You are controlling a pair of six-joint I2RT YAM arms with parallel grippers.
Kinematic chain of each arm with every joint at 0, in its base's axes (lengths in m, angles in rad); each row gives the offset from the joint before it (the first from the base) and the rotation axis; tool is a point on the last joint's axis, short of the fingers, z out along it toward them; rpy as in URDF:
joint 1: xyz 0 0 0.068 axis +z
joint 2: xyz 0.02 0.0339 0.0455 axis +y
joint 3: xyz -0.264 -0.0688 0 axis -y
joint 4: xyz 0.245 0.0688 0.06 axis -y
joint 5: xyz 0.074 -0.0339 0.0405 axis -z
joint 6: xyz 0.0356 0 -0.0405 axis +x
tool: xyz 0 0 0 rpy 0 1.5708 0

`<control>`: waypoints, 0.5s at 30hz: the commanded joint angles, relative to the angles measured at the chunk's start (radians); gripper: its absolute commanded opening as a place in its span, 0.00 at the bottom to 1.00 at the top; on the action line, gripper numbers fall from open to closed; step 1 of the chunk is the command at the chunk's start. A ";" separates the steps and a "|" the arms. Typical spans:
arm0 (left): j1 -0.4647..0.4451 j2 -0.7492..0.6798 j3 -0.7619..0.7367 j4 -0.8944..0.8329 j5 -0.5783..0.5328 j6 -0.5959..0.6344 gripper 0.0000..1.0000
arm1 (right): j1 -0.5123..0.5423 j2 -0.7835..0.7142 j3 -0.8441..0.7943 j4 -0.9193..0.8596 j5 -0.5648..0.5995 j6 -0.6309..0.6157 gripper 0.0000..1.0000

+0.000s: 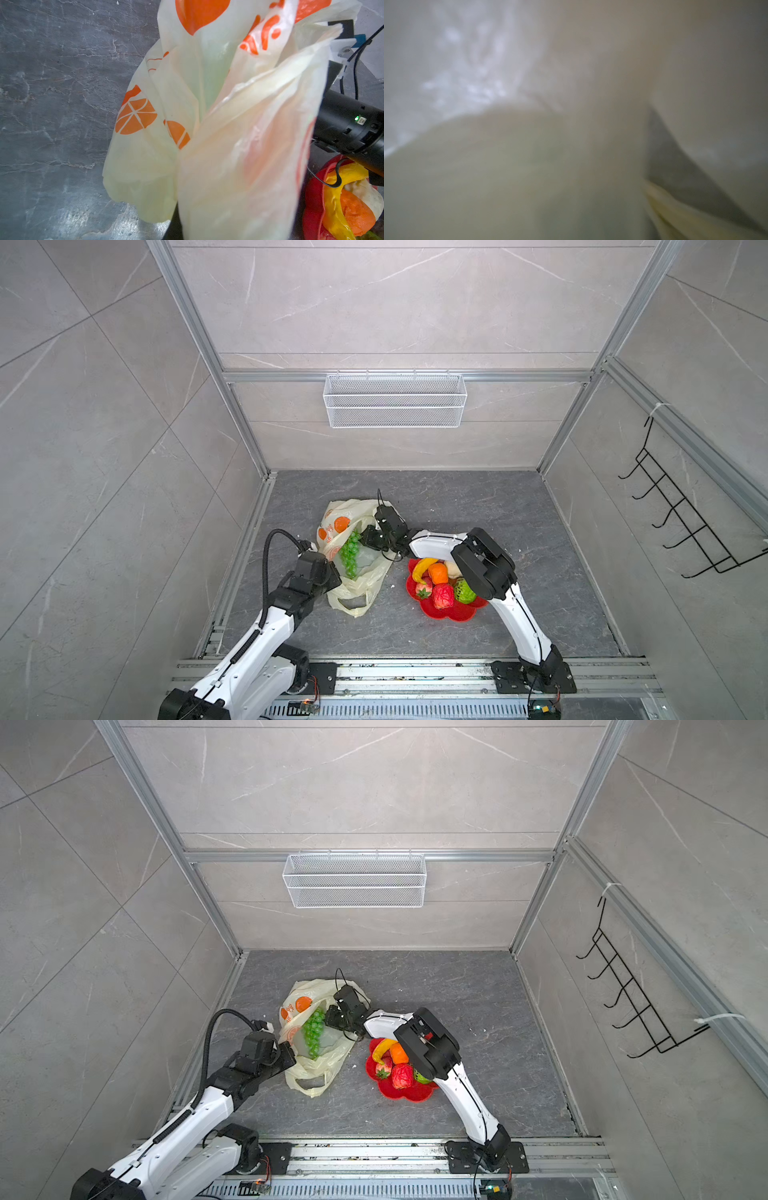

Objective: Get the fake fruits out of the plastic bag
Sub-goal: 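Close the right gripper on the green grapes inside the bag, then lift the grapes out of the bag and carry them over the plate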

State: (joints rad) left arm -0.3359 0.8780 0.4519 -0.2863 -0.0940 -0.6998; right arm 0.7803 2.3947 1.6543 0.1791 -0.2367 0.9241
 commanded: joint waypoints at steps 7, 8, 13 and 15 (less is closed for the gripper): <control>0.004 0.010 0.004 0.013 0.001 0.014 0.00 | 0.008 -0.005 0.022 -0.059 0.004 -0.047 0.06; 0.005 0.013 0.005 0.012 -0.003 0.017 0.00 | 0.010 -0.022 0.016 -0.060 0.006 -0.055 0.04; 0.006 0.049 0.031 -0.011 -0.038 0.022 0.00 | 0.018 -0.126 -0.018 -0.101 0.029 -0.131 0.00; 0.009 0.072 0.055 -0.026 -0.060 0.030 0.00 | 0.030 -0.164 -0.013 -0.151 0.052 -0.182 0.00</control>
State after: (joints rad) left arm -0.3340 0.9291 0.4576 -0.2935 -0.1097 -0.6960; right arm 0.7876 2.3356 1.6405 0.0906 -0.2203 0.8307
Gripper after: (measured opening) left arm 0.055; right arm 0.045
